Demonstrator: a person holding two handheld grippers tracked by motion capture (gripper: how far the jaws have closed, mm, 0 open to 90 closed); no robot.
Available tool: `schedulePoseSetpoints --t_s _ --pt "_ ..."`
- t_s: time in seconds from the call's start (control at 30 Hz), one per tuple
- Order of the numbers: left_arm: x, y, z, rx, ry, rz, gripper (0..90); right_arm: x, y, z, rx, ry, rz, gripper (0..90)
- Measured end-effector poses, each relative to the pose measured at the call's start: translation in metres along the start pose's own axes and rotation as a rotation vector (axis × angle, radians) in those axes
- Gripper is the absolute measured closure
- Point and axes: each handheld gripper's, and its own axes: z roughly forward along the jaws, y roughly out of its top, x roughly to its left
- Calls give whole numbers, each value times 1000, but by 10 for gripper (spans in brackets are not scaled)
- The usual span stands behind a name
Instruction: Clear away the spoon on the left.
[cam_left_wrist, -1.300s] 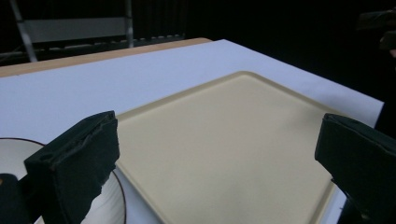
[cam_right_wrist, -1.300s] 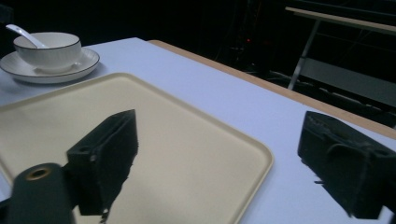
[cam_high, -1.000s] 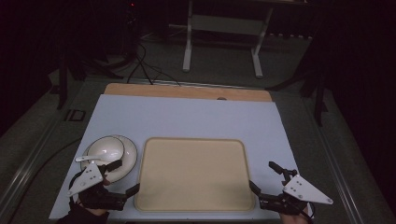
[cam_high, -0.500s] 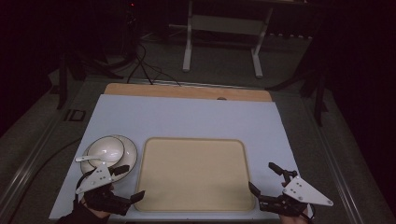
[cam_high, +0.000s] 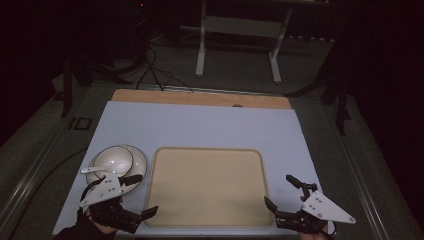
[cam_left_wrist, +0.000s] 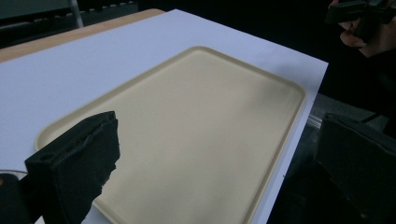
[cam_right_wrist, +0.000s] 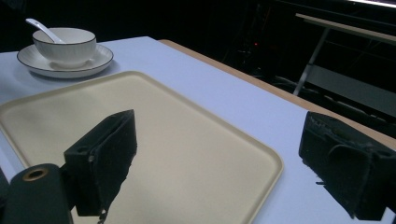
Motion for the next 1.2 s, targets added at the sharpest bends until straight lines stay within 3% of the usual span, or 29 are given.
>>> schedulePoseSetpoints --t_s 0.6,1.07,1.2 --pt "7 48 -25 40 72 94 12 -1 0 3 6 10 2 113" --pt "21 55 -44 49 140 61 17 0 0 4 6 19 1 114" --pt "36 50 -57 52 201 7 24 1 0 4 7 19 -1 114"
